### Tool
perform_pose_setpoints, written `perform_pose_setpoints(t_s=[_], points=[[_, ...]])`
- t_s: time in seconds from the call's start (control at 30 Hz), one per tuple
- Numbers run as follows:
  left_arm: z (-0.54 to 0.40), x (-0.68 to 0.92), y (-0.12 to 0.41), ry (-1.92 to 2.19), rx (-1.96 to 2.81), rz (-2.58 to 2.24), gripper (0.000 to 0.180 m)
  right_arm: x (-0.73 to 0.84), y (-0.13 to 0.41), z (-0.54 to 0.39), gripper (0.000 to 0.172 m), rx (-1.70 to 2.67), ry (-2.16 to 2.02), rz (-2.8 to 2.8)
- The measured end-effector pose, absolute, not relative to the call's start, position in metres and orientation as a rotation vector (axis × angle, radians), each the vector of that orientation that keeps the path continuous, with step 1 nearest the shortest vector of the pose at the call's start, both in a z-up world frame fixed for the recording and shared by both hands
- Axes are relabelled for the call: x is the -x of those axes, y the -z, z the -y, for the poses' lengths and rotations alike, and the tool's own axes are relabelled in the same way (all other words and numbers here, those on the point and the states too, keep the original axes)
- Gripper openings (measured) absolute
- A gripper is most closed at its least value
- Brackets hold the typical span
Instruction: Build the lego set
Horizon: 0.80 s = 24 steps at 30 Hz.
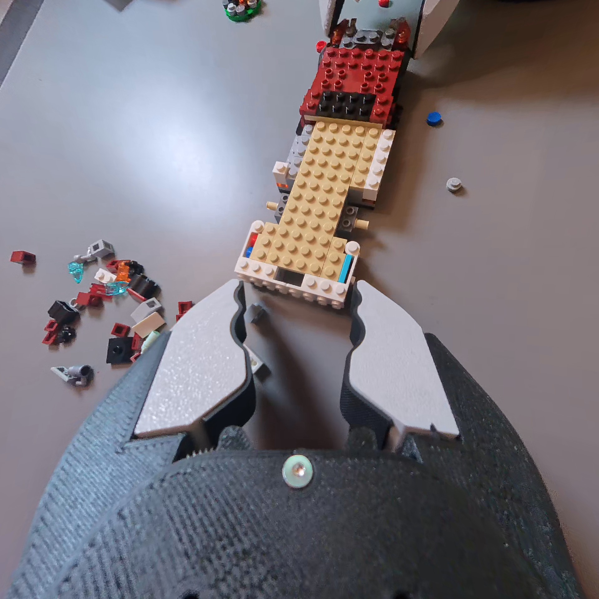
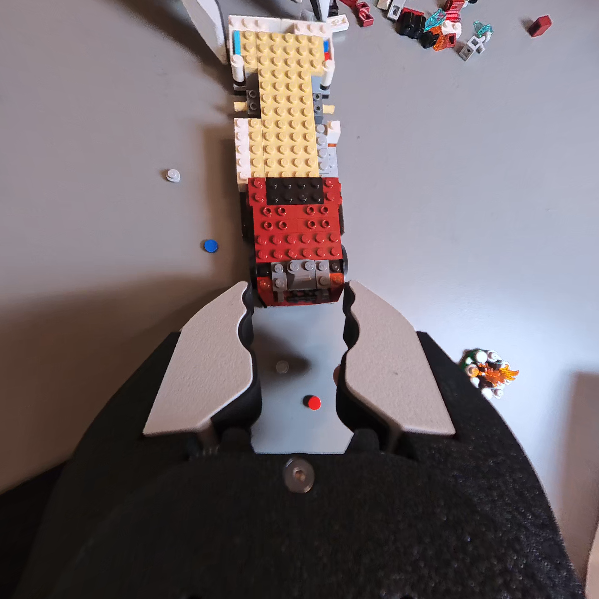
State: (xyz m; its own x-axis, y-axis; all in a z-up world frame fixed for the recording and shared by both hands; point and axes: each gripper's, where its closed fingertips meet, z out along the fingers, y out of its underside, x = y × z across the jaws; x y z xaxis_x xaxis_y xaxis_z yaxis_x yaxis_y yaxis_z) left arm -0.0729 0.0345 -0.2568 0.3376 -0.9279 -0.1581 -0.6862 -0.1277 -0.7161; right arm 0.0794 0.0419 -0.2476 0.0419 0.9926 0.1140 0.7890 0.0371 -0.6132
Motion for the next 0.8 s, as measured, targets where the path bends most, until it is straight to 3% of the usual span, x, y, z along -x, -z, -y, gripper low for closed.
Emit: perform_pose_setpoints(t_s=[0.13, 0.4, 0.8], points=[[-0.036, 0.073, 0.252, 0.465, 1.879, -1.376, 0.059, -0.083, 0.246, -0.044, 0.054, 1.807, -0.503, 1.781], [-0.037, 0.071, 0.254, 0.449, 1.862, -1.386, 0.043, -0.077, 0.247, -0.047, 0.072, 1.810, -0.523, 1.759], [-0.076, 0.066, 0.256, 0.265, 1.942, -1.175, 0.035, -0.094, 0.261, -0.046, 0.061, 2.003, -0.326, 1.742]])
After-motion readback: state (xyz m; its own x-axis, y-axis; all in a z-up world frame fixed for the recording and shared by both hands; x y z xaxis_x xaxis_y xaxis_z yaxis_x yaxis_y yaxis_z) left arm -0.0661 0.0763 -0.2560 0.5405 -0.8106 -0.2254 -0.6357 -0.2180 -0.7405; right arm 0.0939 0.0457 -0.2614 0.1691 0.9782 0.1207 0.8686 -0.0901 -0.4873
